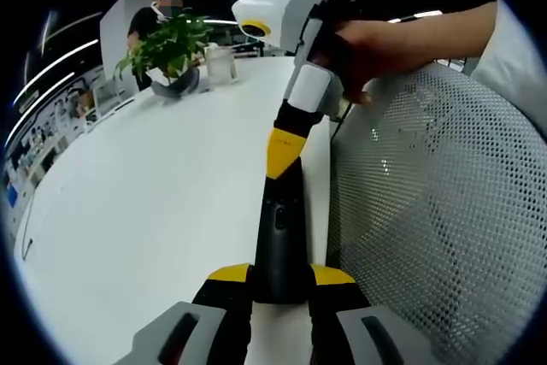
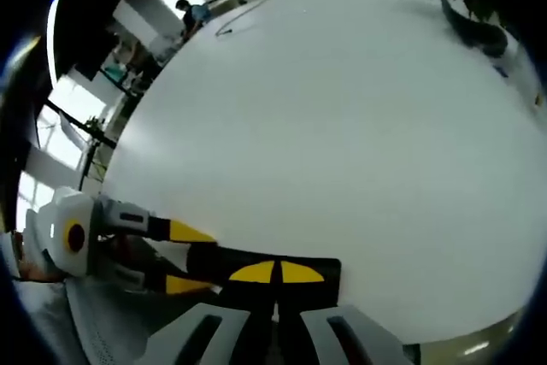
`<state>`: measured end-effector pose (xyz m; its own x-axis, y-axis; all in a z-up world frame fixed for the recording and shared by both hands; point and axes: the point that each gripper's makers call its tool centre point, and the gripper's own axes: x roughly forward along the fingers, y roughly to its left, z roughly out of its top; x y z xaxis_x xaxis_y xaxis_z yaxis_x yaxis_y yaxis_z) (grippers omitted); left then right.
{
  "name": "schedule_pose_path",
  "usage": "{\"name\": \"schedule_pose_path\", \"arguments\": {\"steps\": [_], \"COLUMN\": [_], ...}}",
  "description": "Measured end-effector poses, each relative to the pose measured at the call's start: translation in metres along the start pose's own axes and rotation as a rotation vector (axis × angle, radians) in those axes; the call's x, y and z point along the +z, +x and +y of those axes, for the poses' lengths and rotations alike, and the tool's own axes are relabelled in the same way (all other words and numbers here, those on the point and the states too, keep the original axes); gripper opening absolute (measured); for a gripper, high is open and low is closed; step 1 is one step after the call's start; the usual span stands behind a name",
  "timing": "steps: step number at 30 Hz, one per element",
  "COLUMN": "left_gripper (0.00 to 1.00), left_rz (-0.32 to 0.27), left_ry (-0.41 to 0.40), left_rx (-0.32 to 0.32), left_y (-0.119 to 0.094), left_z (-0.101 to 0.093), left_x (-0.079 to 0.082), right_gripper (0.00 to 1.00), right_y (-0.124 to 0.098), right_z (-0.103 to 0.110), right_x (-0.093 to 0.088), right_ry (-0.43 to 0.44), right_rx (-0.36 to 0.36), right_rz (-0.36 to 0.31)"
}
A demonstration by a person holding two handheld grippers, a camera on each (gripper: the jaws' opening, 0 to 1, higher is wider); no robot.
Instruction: Press the specified remote control buttons in sequence, fully releasing each button before pressing the next.
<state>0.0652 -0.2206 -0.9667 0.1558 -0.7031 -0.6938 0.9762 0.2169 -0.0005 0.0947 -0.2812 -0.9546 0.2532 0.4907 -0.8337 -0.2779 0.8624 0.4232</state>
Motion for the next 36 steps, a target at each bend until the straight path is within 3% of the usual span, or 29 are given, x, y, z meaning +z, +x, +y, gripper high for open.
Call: {"name": "schedule_pose_path", "arguments": {"steps": [3, 8, 17, 22, 25, 28, 33, 36], "left_gripper": [0.24, 0.24, 0.24, 0.24, 0.24, 0.24, 0.24, 0.24], "left_rz": [0.001, 0.001, 0.001, 0.001, 0.000, -0.001, 0.000, 0.001], "left_ry": [0.001, 0.004, 0.002, 0.001, 0.002, 0.001, -0.002, -0.003], "left_rx": [-0.001, -0.001, -0.002, -0.001, -0.002, -0.001, 0.001, 0.002], "left_y": [-0.0001, 0.0002, 0.0010, 0.0013, 0.0015, 0.0015, 0.0017, 0.0016], "left_z": [-0.0002, -0.0004, -0.0007, -0.0005, -0.0001, 0.0001, 0.0009, 0.0013], "left_x": [0.0000, 0.0002, 0.0007, 0.0016, 0.0018, 0.0021, 0.0025, 0.0026], "right_gripper": [0.00, 0.00, 0.00, 0.00, 0.00, 0.00, 0.00, 0.00], "right_y": [0.0000, 0.0029, 0.0049, 0.0053, 0.0058, 0.0060, 0.0075, 0.0085], "right_z": [0.0023, -0.0001, -0.0011, -0.0008, -0.0026, -0.0032, -0.0017, -0.0033], "right_x": [0.0030, -0.0011, -0.0043, -0.0046, -0.0033, -0.0019, -0.0021, -0.0016], "right_ry": [0.008, 0.018, -0.037, -0.111, -0.090, -0.054, -0.092, -0.064], "right_rx": [0.018, 0.013, -0.012, -0.034, -0.038, -0.039, -0.084, -0.082], "right_rz": [-0.019, 0.005, 0.011, 0.005, 0.012, 0.032, 0.135, 0.194]}}
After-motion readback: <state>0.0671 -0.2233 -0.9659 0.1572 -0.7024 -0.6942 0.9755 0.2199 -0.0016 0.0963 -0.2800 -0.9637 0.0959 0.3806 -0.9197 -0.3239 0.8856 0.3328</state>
